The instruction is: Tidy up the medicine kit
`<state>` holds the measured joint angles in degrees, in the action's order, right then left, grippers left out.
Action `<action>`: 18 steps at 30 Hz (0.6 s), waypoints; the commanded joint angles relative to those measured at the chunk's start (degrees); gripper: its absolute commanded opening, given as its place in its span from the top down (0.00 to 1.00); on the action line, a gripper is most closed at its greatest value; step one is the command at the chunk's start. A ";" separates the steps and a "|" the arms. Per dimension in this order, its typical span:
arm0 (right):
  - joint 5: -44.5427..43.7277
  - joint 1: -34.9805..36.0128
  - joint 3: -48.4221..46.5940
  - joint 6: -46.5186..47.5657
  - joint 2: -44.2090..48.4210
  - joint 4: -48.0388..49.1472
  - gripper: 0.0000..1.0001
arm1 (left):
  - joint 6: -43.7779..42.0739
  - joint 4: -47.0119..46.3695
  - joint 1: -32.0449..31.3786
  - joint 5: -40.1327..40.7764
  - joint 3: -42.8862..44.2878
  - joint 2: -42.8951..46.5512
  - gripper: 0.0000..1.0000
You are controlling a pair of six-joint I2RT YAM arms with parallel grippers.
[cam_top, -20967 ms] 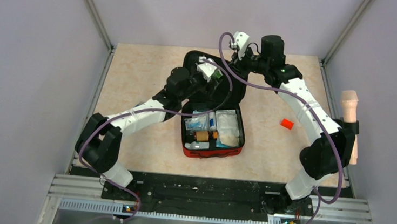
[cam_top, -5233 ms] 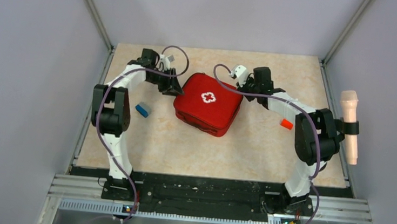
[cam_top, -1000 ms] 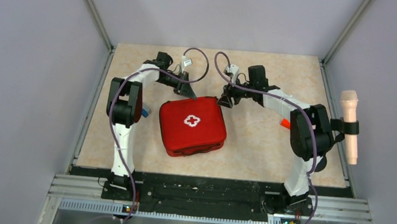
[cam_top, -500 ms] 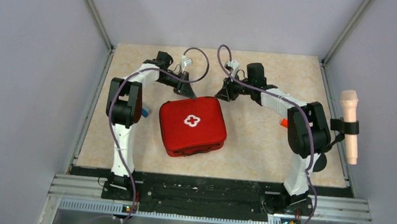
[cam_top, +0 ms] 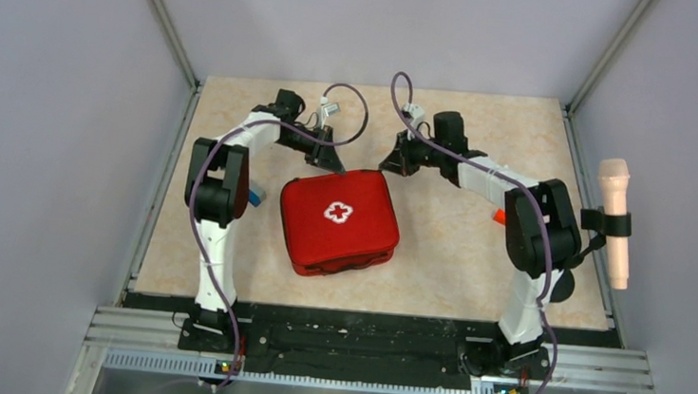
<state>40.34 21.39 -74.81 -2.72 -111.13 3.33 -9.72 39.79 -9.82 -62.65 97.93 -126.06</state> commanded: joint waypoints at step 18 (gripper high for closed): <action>5.49 -6.91 22.19 8.69 22.11 -7.53 1.00 | 5.74 -1.48 2.18 7.58 -1.66 3.11 1.00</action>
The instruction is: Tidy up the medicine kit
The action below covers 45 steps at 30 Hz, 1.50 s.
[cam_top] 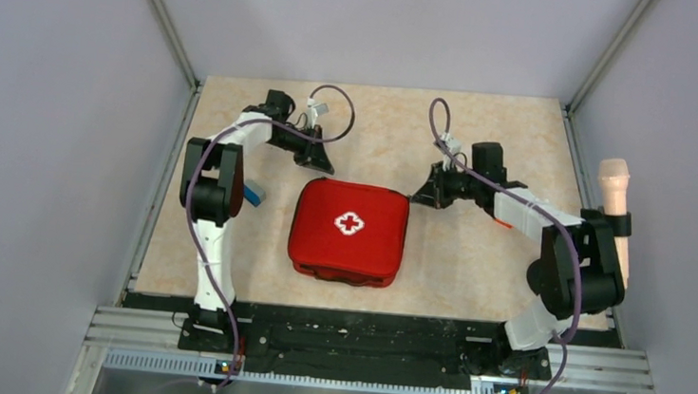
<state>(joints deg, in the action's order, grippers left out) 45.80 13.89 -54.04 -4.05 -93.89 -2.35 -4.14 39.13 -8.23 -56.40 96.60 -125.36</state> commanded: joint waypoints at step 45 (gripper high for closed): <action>-5.39 7.23 -17.25 28.78 -10.51 0.92 1.00 | -2.72 -1.04 -7.12 -8.65 3.86 -4.96 1.00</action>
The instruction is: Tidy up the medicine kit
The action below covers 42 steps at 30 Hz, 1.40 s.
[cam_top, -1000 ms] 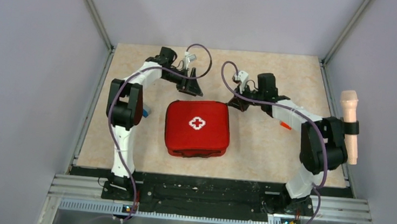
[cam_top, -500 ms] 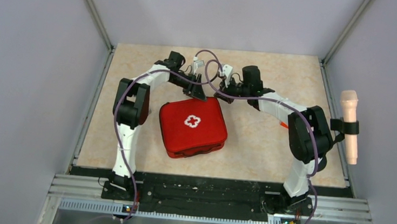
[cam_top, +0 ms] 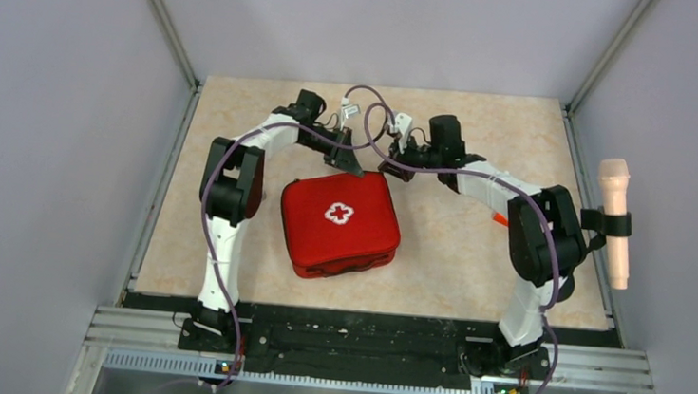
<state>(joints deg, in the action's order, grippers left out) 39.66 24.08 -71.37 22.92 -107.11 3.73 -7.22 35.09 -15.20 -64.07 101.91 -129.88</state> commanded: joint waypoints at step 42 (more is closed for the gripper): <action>10.08 -4.94 -5.95 37.84 8.01 -57.86 0.46 | -0.37 6.04 2.83 0.98 -5.05 7.54 0.67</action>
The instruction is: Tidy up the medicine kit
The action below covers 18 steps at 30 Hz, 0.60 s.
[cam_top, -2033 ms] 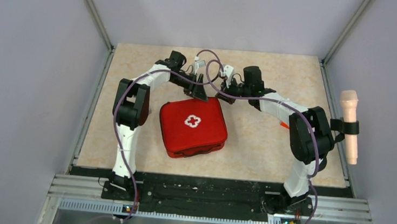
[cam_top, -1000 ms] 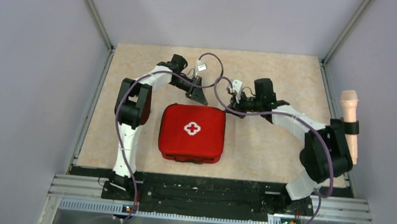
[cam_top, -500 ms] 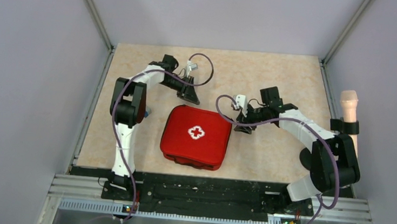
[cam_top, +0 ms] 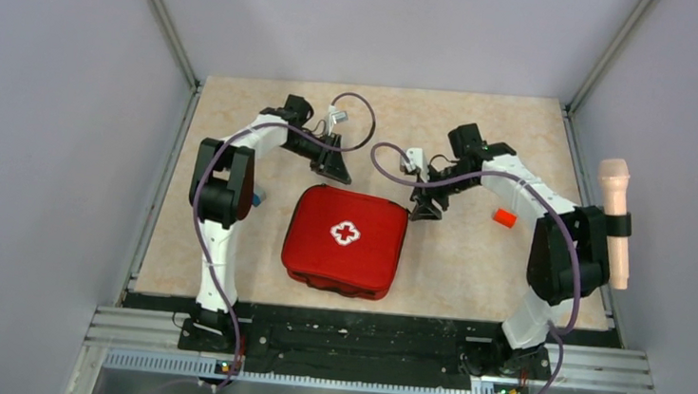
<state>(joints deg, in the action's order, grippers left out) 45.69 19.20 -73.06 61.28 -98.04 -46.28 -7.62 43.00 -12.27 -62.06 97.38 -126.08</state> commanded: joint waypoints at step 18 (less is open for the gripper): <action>0.34 -0.87 -14.26 -17.42 -10.29 -7.80 1.00 | 1.91 -3.21 -1.87 -1.77 -0.73 3.09 0.61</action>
<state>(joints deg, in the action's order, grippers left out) 44.14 19.14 -82.81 47.07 -107.72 -53.45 -5.67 40.95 -13.93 -62.13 96.95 -125.97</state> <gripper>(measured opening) 0.023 0.386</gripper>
